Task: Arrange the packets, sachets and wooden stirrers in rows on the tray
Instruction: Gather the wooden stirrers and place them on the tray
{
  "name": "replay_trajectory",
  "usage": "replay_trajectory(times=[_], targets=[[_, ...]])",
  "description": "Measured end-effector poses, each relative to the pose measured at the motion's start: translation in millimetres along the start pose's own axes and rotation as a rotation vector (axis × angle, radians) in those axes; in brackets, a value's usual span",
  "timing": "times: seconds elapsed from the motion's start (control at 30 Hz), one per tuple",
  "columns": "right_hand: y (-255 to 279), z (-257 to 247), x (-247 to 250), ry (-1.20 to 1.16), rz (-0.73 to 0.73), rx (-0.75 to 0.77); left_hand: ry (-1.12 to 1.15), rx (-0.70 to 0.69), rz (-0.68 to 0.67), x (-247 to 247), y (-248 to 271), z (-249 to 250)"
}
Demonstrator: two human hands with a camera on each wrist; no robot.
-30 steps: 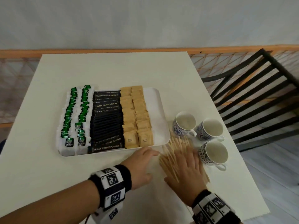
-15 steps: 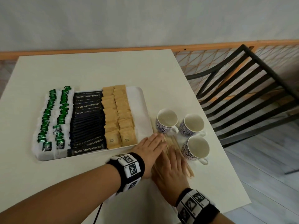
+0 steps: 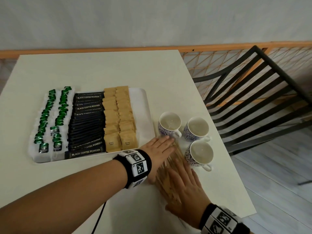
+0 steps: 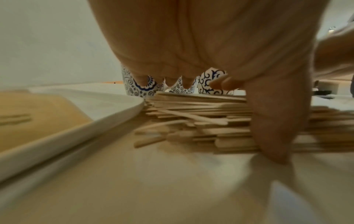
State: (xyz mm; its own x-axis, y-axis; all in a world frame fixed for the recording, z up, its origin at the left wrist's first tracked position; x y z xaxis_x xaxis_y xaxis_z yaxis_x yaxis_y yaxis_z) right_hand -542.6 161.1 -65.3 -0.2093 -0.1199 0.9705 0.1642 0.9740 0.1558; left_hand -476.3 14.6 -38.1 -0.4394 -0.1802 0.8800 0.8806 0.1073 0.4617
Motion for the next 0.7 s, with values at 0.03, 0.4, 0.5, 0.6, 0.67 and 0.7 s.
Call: replay_trajectory(times=[0.03, 0.4, 0.5, 0.6, 0.67, 0.7], targets=[[4, 4, -4, 0.035, -0.041, -0.014, -0.017, -0.021, -0.013, 1, -4, 1], [9, 20, -10, 0.095, -0.018, 0.027, -0.050, -0.042, 0.024, 0, -11, 10], [10, 23, -7, 0.080, 0.000, 0.072, 0.010, 0.029, 0.062, -6, -8, 16], [13, 26, -7, 0.074, -0.019, 0.136, 0.054, 0.072, 0.073, -18, -4, 20], [14, 26, -8, 0.064, -0.040, 0.170, 0.041, 0.068, 0.071, -25, -1, 21], [14, 25, -8, 0.061, -0.046, 0.180, 0.033, 0.057, 0.077, -28, 1, 20]])
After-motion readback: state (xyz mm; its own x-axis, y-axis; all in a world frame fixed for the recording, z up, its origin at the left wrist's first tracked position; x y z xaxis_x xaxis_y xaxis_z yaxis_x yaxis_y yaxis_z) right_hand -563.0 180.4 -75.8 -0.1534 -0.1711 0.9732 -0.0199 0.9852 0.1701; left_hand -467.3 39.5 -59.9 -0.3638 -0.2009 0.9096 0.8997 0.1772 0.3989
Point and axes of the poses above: each hand's wrist, its own y-axis away from the middle knuckle, its own x-axis out of the back of the hand, z = x × y, the point moved 4 cm from there along -y, towards the middle knuckle, and after that the axes turned 8 degrees about -x, right-handed, at the moved point
